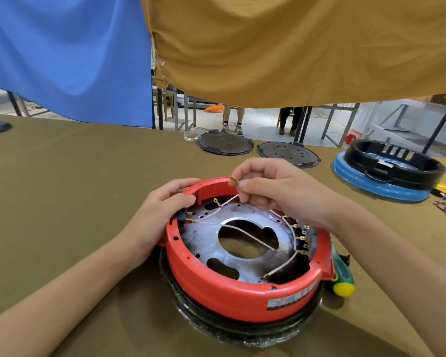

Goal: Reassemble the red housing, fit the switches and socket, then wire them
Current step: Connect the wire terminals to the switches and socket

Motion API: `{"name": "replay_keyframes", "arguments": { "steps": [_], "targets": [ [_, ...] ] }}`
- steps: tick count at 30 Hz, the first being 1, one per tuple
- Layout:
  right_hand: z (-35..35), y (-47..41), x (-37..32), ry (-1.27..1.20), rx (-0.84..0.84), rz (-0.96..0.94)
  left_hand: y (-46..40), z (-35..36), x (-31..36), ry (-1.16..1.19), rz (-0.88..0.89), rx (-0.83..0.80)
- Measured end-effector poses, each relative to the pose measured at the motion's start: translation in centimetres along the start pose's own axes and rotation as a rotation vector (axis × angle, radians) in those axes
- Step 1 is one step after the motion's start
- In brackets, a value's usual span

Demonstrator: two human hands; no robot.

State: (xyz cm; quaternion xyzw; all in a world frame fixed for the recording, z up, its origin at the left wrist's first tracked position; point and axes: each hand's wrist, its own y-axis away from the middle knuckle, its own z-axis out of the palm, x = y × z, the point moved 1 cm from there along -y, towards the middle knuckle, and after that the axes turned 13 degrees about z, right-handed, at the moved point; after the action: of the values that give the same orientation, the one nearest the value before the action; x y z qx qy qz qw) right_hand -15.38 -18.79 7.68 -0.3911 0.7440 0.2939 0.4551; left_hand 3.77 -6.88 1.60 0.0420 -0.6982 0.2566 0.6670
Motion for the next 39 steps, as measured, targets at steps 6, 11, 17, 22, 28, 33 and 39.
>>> {"name": "replay_keyframes", "arguments": {
  "steps": [6, 11, 17, 22, 28, 33, 39],
  "targets": [
    [0.4, -0.5, 0.4, -0.186, -0.104, -0.041, 0.0, -0.1, -0.1, 0.011, 0.003, -0.008],
    [0.6, -0.2, 0.3, -0.192, -0.146, -0.018, -0.1, -0.2, -0.3, -0.008, 0.010, -0.020],
    [1.2, 0.1, -0.1, -0.239, -0.199, 0.007, -0.1, -0.3, -0.5, 0.018, 0.007, -0.032],
    [1.2, 0.1, 0.0, -0.221, -0.191, 0.027, -0.2, -0.3, -0.6, 0.019, 0.014, -0.034],
    [0.9, -0.4, -0.9, 0.361, 0.105, -0.003, -0.1, -0.4, -0.7, -0.025, 0.038, -0.023],
    [2.0, -2.2, -3.4, 0.729, 0.187, -0.085, -0.2, -0.5, -0.9, -0.046, 0.072, -0.036],
    [4.9, -3.0, -3.4, 1.056, 0.106, -0.201, -0.5, -0.5, -1.3, -0.029, 0.107, -0.039]
  ]
}}
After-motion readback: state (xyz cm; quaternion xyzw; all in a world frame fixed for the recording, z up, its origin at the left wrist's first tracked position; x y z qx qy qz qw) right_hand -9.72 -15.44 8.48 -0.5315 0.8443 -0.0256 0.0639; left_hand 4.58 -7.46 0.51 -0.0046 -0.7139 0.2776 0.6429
